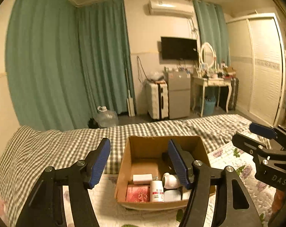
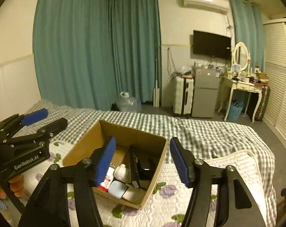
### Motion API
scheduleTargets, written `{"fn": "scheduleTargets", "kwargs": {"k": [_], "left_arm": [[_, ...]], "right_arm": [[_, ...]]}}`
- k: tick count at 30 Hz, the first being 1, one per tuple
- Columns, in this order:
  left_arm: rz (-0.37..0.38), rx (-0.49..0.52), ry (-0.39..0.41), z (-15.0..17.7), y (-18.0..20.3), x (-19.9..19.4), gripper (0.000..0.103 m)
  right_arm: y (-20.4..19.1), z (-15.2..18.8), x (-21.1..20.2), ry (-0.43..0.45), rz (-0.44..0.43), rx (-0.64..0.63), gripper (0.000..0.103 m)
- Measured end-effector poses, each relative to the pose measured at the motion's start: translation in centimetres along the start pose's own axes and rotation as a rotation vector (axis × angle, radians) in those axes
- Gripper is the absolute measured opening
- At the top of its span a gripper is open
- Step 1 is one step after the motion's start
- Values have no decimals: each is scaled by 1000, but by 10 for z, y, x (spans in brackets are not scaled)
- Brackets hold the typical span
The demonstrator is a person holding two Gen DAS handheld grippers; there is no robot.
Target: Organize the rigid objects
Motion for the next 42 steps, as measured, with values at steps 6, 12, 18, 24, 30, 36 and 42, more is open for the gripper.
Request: {"fn": "scheduleTargets", "kwargs": {"k": [6,12,18,24,30,36,42], "left_arm": [[-52,11,52,6,3,-43,72],[-81,-4,59,26,2,-65,72],[-88,-20,31,63,-5,-73,72],[-83,-30,-9,76,-6,-59,72],[-90,-49,-3,78,-6,-62,72],[-101,-53,3,78,-6,-67,72],[-99,-43,3,79,-4,-67,72]], "right_arm": [[-3,3,-40,61,33,15,91],[-8,18,-63,88,55,51,103],[-9,51,-68,88,75,77,103],[-11,70,-57,81,118,44,103],[-6,76,-55,65,125,63,103],[-11,76,-58,70,120,42,103],[-12,76,-59,75,119,43,103]]}}
Point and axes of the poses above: each gripper's, at about its wrist camera, not at the fingertips, and x roughly the way its jaws point, y to its right, z to its underside, the point moved 2 cm from there along x, roughly the way its jaws point, and after that the axes turned 10 degrees about y, right-handed, at the moved point
